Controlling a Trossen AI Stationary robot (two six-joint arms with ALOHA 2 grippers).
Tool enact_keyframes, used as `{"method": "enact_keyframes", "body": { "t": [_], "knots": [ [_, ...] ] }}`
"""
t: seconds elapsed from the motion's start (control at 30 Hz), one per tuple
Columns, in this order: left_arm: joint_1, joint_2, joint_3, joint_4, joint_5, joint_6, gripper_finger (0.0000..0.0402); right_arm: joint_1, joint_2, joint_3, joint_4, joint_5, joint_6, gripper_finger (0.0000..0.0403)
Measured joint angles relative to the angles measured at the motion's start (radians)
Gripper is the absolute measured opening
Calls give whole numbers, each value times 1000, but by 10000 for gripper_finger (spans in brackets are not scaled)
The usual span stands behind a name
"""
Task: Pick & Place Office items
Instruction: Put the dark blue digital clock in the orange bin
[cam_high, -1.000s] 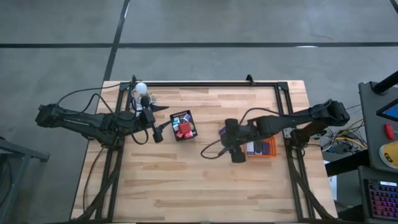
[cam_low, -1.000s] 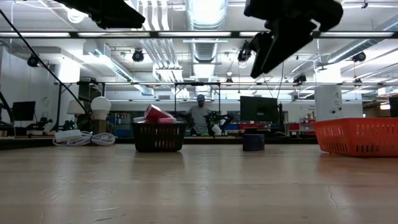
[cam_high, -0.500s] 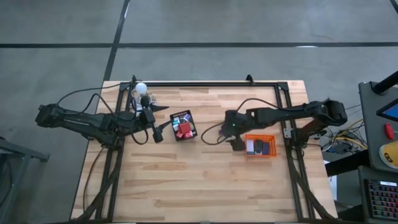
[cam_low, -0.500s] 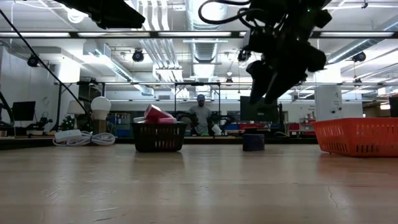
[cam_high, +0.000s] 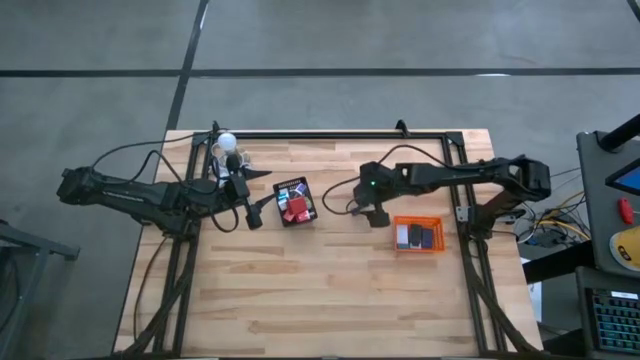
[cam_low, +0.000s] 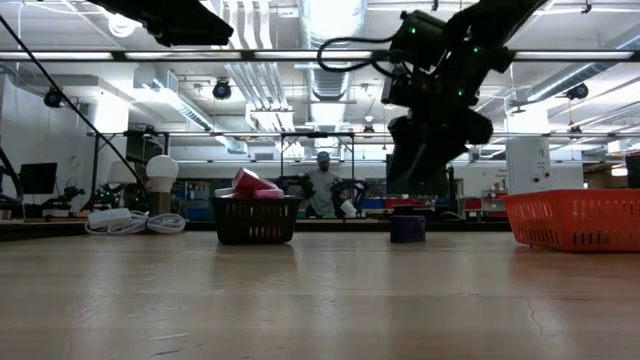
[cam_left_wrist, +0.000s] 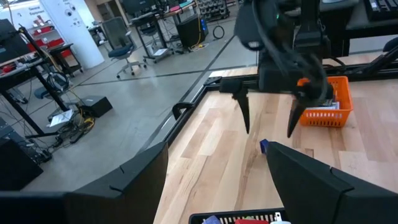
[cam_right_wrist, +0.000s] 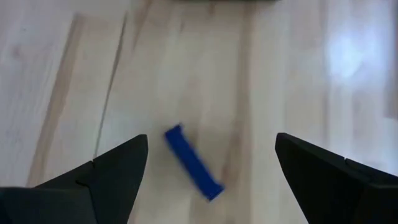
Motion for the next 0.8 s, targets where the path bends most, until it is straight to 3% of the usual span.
{"method": "enact_keyframes", "body": {
  "t": [0.17,0.5,0.8],
  "knots": [
    [0,0,0,-3,0,0,275,-24,65,-2,-1,-56,-18,350],
    [0,0,0,-3,0,0,275,-53,201,-2,1,-66,-26,348],
    [0,0,0,-3,0,0,275,-62,231,-1,5,-71,-35,347]
  ]
}}
